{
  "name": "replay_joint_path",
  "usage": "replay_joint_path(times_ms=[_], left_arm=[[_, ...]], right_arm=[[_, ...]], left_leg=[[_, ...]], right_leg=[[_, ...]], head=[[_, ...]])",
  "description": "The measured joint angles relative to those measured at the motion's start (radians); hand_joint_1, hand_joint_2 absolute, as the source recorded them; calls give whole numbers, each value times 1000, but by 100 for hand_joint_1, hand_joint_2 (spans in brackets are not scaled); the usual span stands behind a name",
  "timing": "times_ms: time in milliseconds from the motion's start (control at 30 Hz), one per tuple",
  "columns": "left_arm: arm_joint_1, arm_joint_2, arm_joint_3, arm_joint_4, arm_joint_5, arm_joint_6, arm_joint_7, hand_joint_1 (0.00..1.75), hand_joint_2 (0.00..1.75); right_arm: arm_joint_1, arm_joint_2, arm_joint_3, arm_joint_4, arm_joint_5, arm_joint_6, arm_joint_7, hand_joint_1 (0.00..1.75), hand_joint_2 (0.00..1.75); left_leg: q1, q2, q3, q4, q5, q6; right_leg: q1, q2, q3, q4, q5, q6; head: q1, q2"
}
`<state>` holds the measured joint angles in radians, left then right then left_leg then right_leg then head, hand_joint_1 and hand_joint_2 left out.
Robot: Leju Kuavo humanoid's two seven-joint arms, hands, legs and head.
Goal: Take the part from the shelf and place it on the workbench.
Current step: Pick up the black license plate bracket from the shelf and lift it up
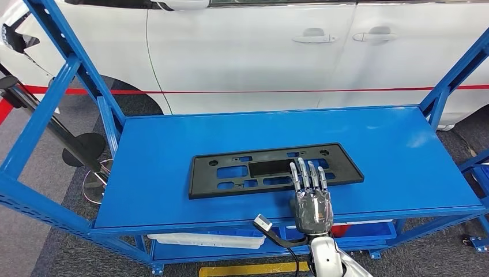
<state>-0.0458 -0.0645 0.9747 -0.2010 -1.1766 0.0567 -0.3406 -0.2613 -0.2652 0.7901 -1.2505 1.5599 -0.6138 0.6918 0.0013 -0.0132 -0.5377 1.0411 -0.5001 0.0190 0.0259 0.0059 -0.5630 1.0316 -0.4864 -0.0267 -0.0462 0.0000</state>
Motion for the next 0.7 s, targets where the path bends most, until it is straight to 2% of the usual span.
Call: replay_joint_path(times_ms=[267,467,700], left_arm=[[-9,-6,0,0,-28,2,2,0,175],[-15,-18,0,0,-47,2,7,0,175],[-17,-27,0,0,-61,8,17,0,175]], right_arm=[[-110,29,143,93,0,31,5,0,175],[-177,105,226,186,0,36,-9,0,175],[-236,193,261,305,0,33,-59,0,175]], left_leg=[[0,0,1,0,0,0],[0,0,2,0,0,0],[0,1,4,0,0,0]], right_leg=[[0,0,1,0,0,0],[0,0,1,0,0,0],[0,1,2,0,0,0]], head=[[0,0],[0,0],[0,0]])
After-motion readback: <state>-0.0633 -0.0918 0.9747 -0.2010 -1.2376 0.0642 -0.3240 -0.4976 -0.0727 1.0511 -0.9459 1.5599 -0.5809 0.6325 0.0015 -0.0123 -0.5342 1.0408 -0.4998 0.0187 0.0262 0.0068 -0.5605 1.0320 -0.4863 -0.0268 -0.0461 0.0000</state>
